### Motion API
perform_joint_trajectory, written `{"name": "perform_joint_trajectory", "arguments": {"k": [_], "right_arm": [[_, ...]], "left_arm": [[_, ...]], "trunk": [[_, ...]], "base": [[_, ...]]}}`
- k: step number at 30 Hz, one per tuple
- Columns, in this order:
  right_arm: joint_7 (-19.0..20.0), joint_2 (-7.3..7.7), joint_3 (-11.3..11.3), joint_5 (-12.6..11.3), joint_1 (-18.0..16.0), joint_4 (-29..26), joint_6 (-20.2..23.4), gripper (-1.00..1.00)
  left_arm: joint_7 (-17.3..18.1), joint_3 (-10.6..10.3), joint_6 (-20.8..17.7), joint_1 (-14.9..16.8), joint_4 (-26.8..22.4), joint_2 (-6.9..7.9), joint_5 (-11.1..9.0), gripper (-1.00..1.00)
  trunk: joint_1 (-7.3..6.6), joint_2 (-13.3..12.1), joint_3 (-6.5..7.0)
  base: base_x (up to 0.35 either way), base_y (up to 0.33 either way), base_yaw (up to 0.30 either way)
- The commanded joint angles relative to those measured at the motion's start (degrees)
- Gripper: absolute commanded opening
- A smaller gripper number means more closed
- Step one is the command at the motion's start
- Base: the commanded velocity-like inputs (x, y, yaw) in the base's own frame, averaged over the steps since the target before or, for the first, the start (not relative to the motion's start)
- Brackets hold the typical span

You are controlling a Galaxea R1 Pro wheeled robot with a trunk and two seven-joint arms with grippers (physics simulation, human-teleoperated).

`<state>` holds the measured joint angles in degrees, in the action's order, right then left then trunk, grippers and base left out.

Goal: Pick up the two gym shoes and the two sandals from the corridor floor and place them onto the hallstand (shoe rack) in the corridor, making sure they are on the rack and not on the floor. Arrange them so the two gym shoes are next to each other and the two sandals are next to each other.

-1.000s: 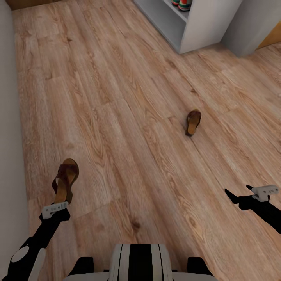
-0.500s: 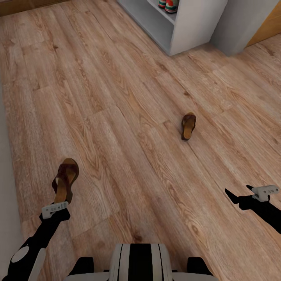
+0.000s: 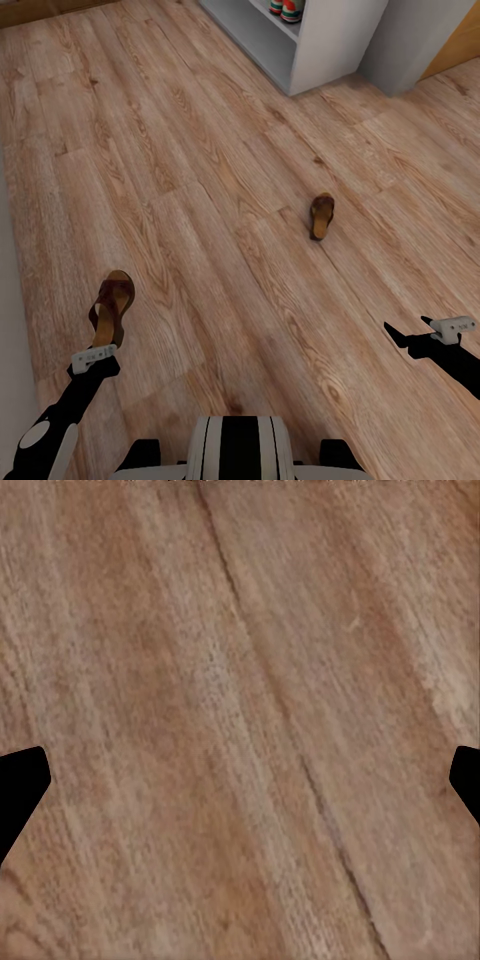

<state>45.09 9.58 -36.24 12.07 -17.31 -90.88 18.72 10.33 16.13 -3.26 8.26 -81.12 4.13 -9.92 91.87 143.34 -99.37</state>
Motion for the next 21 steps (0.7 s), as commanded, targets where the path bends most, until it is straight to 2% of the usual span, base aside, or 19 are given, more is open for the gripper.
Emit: {"name": "perform_joint_trajectory", "arguments": {"k": [1, 8, 21], "right_arm": [[0.00, 0.00, -0.01, -0.01, 0.00, 0.00, 0.00, 1.00], [0.00, 0.00, 0.02, 0.03, 0.00, 0.00, 0.07, 1.00], [-0.04, 0.00, 0.03, 0.00, 0.00, 0.00, 0.00, 1.00]], "left_arm": [[0.09, 0.01, -0.03, 0.00, 0.00, 0.00, 0.18, -1.00], [0.05, 0.04, -0.28, 0.00, 0.00, 0.00, 0.17, -1.00], [0.10, 0.03, -0.19, 0.00, 0.00, 0.00, 0.18, -1.00]], "trunk": [[0.00, 0.00, 0.00], [0.00, 0.00, 0.00], [0.00, 0.00, 0.00]], "base": [[0.093, 0.062, -0.001], [0.183, 0.142, 0.000], [0.270, 0.193, 0.000]]}}
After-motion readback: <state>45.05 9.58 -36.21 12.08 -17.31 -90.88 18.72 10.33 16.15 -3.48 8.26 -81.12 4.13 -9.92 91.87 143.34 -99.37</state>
